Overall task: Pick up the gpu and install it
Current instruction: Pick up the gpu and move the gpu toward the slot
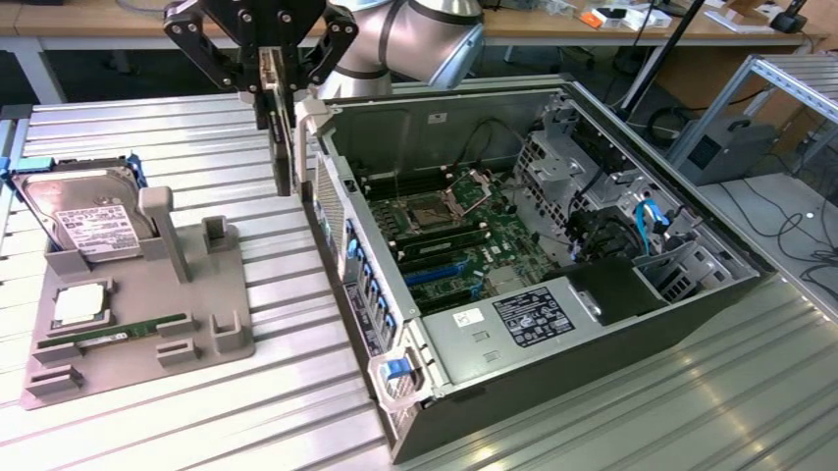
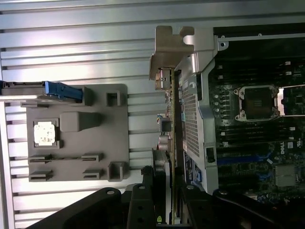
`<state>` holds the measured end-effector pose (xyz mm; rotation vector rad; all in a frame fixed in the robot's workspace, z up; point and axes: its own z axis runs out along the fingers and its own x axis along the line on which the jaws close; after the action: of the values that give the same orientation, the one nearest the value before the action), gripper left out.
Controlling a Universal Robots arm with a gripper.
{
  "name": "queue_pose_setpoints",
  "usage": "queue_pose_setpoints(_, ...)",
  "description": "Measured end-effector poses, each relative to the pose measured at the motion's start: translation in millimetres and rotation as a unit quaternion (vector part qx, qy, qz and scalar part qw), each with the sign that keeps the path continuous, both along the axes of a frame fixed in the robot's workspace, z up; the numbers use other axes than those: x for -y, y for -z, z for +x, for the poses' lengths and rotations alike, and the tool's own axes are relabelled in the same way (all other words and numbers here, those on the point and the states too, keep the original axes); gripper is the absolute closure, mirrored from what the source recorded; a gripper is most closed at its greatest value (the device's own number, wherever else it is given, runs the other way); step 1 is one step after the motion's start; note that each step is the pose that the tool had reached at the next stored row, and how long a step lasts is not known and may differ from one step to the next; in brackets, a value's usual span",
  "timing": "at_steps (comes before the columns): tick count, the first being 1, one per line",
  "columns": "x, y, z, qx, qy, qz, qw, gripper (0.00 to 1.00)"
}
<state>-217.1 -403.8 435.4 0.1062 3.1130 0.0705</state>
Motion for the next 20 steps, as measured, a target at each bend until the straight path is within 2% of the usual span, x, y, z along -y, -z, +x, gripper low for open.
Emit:
queue_pose_setpoints(11, 0.0, 0.0, 16.5, 0.0000, 0.000, 0.0000, 1.0000, 0.73)
queue_pose_setpoints(14, 0.0, 0.0, 31.0, 0.0000, 0.000, 0.0000, 1.0000, 0.73)
queue_pose_setpoints(20, 0.0, 0.0, 42.6, 0.0000, 0.000, 0.0000, 1.0000, 0.73)
